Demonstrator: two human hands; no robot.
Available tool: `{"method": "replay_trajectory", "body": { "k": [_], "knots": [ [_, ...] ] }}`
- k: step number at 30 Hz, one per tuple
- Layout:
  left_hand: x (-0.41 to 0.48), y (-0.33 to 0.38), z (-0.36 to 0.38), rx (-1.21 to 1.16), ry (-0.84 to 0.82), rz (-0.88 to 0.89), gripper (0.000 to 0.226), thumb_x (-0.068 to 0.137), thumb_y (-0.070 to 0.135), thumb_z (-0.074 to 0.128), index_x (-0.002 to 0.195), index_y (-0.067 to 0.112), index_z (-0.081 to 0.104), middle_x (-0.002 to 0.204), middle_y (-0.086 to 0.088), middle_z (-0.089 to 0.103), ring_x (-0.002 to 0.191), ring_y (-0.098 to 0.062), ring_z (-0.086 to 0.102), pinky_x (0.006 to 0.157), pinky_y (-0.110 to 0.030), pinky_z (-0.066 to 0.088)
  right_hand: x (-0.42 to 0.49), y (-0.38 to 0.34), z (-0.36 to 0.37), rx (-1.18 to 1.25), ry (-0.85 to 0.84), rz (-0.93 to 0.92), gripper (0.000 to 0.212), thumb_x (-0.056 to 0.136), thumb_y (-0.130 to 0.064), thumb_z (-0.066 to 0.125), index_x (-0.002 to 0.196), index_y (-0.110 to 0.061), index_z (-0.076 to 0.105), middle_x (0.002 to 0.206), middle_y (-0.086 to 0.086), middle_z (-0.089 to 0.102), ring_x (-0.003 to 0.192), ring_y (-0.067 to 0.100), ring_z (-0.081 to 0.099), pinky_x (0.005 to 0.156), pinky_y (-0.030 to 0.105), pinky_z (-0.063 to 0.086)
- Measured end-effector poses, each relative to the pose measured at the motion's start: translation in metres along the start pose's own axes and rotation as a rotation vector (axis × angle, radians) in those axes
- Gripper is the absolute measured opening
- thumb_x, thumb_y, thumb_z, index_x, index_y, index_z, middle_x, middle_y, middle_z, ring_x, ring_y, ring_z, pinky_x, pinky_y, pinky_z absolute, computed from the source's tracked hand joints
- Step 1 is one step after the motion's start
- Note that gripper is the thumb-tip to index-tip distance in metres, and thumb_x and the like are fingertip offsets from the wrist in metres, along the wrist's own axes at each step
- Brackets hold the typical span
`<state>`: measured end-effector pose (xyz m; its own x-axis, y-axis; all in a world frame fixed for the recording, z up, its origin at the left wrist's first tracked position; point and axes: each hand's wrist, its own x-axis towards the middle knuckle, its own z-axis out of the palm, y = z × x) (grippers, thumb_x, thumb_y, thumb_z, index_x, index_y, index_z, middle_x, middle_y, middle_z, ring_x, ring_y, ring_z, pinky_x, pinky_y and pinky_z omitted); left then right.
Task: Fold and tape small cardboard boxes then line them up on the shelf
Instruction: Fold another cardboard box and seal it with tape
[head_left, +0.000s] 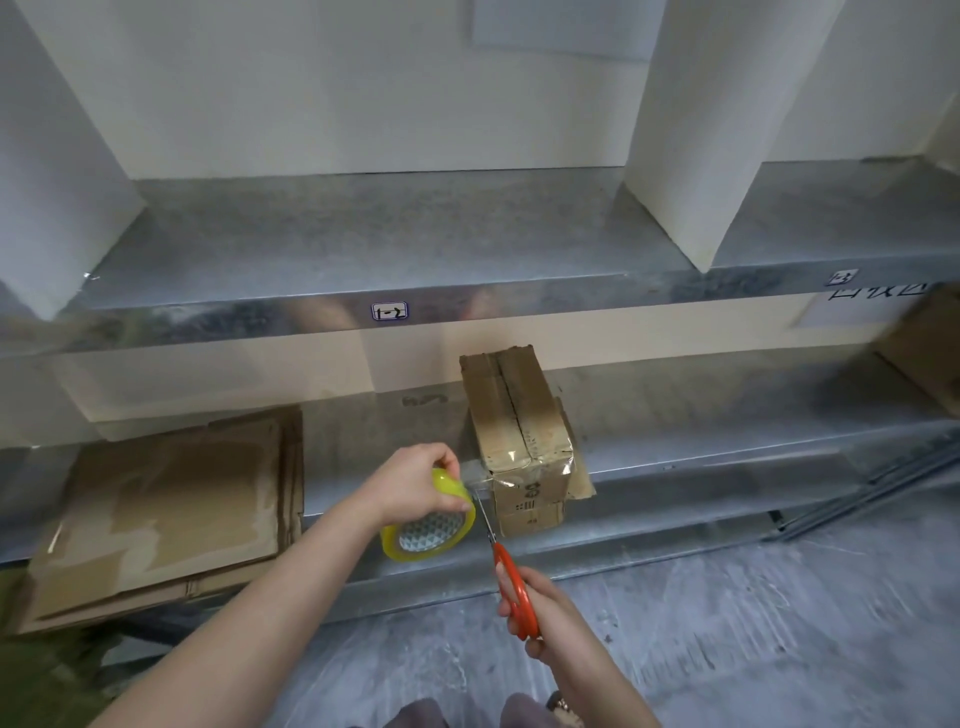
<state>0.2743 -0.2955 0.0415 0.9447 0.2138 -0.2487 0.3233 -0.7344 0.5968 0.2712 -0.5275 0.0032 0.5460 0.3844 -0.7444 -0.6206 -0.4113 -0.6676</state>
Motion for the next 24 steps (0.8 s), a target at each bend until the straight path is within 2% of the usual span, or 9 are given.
{"method": "replay_trajectory", "body": {
  "k": [3, 6, 9, 13, 18, 20, 24],
  "knots": [
    [0.001, 0.0012, -0.0014, -0.004, -0.011, -0.006, 0.036, 0.067, 0.048, 0.083, 0.086, 0.032, 0.056, 0.089, 0.02, 0.055, 0.082, 0.0, 0.05, 0.06, -0.016, 0.036, 0.004, -0.0036, -0.0004, 0.018, 0.002, -0.023, 0.022, 0.09, -0.036, 0.067, 0.107, -0.023, 0.068, 0.069, 0.001, 0.064, 0.053, 0.009, 0.054, 0.041, 0.017, 0.026],
    [0.0016, 0.0017, -0.0011, -0.008, -0.026, -0.012, 0.036, 0.067, 0.048, 0.083, 0.087, 0.033, 0.056, 0.091, 0.019, 0.055, 0.083, 0.0, 0.05, 0.06, -0.017, 0.036, 0.0038, -0.0066, -0.002, 0.011, -0.006, -0.052, 0.017, 0.092, -0.032, 0.065, 0.106, -0.021, 0.068, 0.063, -0.001, 0.064, 0.048, 0.007, 0.054, 0.039, 0.015, 0.031],
    [0.0024, 0.0026, -0.0012, -0.002, -0.026, -0.009, 0.037, 0.067, 0.048, 0.082, 0.088, 0.033, 0.056, 0.091, 0.02, 0.054, 0.082, 0.001, 0.05, 0.06, -0.018, 0.037, 0.0031, -0.0061, -0.0055, 0.031, -0.007, -0.101, 0.018, 0.092, -0.03, 0.066, 0.104, -0.018, 0.071, 0.063, 0.0, 0.062, 0.05, 0.008, 0.052, 0.045, 0.015, 0.036],
    [0.0038, 0.0047, -0.0015, -0.026, -0.029, -0.01, 0.036, 0.067, 0.048, 0.083, 0.088, 0.033, 0.056, 0.091, 0.02, 0.055, 0.083, 0.001, 0.051, 0.06, -0.018, 0.037, 0.0049, -0.0046, -0.0088, 0.056, 0.013, -0.132, 0.018, 0.09, -0.027, 0.069, 0.102, -0.013, 0.072, 0.06, 0.002, 0.06, 0.052, 0.01, 0.05, 0.058, 0.024, 0.039],
    [0.0045, 0.0045, -0.0021, -0.009, -0.027, -0.018, 0.038, 0.067, 0.047, 0.083, 0.089, 0.031, 0.057, 0.092, 0.018, 0.056, 0.083, 0.0, 0.051, 0.061, -0.019, 0.038, 0.0071, -0.0047, -0.0088, 0.031, 0.04, -0.147, 0.015, 0.09, -0.024, 0.069, 0.101, -0.013, 0.071, 0.058, 0.001, 0.06, 0.051, 0.009, 0.053, 0.056, 0.022, 0.042],
    [0.0045, 0.0041, -0.002, 0.019, -0.023, -0.01, 0.038, 0.067, 0.047, 0.083, 0.09, 0.031, 0.056, 0.093, 0.016, 0.056, 0.085, -0.004, 0.051, 0.065, -0.022, 0.039, 0.0067, -0.005, -0.0075, -0.046, 0.052, -0.18, 0.018, 0.089, -0.03, 0.07, 0.1, -0.015, 0.069, 0.055, -0.004, 0.057, 0.051, 0.007, 0.052, 0.054, 0.02, 0.041],
    [0.0037, 0.0055, -0.0014, 0.047, -0.018, -0.004, 0.038, 0.067, 0.047, 0.083, 0.089, 0.032, 0.055, 0.095, 0.015, 0.056, 0.091, -0.01, 0.051, 0.07, -0.026, 0.04, 0.0058, -0.0058, -0.0049, -0.283, 0.075, -0.247, 0.034, 0.08, -0.058, 0.069, 0.094, -0.029, 0.062, 0.056, -0.01, 0.054, 0.053, 0.002, 0.05, 0.057, 0.02, 0.038]
  ]
}}
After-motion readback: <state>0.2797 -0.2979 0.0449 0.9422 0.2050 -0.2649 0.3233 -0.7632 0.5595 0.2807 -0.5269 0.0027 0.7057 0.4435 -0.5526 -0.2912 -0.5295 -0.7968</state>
